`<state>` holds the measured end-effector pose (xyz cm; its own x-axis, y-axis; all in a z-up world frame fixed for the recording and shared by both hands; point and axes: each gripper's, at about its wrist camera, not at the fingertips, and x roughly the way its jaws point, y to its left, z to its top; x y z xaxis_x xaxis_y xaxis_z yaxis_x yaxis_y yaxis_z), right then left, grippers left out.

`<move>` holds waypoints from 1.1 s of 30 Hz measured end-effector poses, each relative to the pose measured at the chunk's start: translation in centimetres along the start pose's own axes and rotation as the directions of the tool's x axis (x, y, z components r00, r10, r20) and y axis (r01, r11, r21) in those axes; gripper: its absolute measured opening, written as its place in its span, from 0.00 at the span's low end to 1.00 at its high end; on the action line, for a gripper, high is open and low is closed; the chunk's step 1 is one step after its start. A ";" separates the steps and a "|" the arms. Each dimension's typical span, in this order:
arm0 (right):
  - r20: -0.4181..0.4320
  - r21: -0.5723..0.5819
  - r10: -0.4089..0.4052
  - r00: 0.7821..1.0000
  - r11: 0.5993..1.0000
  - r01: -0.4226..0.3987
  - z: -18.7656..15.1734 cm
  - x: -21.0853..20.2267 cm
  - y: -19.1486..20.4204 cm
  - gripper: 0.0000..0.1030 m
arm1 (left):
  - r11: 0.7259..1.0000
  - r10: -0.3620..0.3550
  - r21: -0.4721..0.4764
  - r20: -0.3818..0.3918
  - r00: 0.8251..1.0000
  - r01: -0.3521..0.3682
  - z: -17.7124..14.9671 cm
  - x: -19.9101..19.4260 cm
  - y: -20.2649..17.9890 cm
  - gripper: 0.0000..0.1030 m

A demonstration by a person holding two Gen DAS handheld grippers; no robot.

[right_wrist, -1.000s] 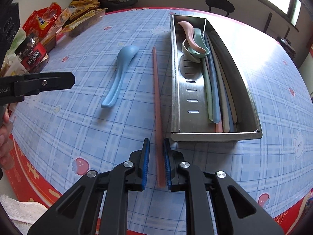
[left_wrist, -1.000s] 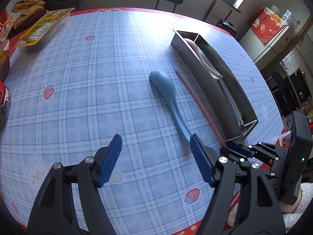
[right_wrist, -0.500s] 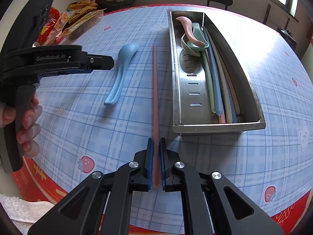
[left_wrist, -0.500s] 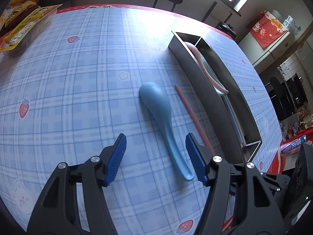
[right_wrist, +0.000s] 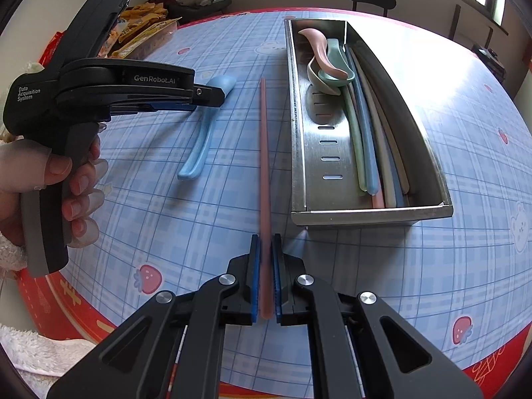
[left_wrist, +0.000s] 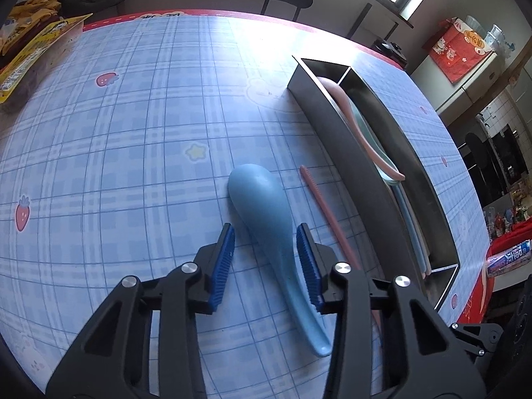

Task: Organize utensils
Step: 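Close the left tool on the blue spoon handle while the right tool grasps the pink chopstick, then lift the blue spoon and pink chopstick and carry them toward the steel tray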

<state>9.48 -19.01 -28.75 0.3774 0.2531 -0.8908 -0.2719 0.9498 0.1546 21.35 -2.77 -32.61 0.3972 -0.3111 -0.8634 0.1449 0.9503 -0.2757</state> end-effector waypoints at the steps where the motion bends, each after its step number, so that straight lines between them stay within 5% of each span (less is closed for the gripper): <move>1: 0.000 0.000 0.000 1.000 1.000 0.000 0.0 0.0 0.0 0.07 | 1.000 -0.004 -0.003 -0.001 1.000 0.004 0.0 -0.1 0.2 0.34; 10: 0.002 -0.012 -0.009 1.000 1.000 0.009 0.1 0.0 0.7 0.07 | 0.999 -0.033 -0.029 -0.018 0.999 0.032 -0.1 0.0 0.6 0.25; 15: 0.003 -0.005 -0.007 1.000 1.000 0.007 0.1 0.0 0.8 0.07 | 0.998 -0.041 0.054 -0.065 0.997 0.045 -1.2 0.2 -1.1 0.11; 24: 0.003 0.005 0.011 1.000 1.000 -0.011 0.0 0.0 0.4 0.07 | 0.993 -0.039 0.104 -0.115 0.993 0.051 -4.9 -1.3 -1.1 0.11; 33: -0.003 -0.001 0.014 1.000 1.000 -0.014 0.3 0.1 0.1 0.07 | 0.999 -0.047 0.010 -0.097 0.994 0.048 -8.6 -3.1 0.2 0.11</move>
<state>9.74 -18.87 -28.68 0.3708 0.2656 -0.8899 -0.2781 0.9460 0.1665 12.38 -1.47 -33.57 0.3004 -0.3522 -0.8864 0.1731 0.9340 -0.3125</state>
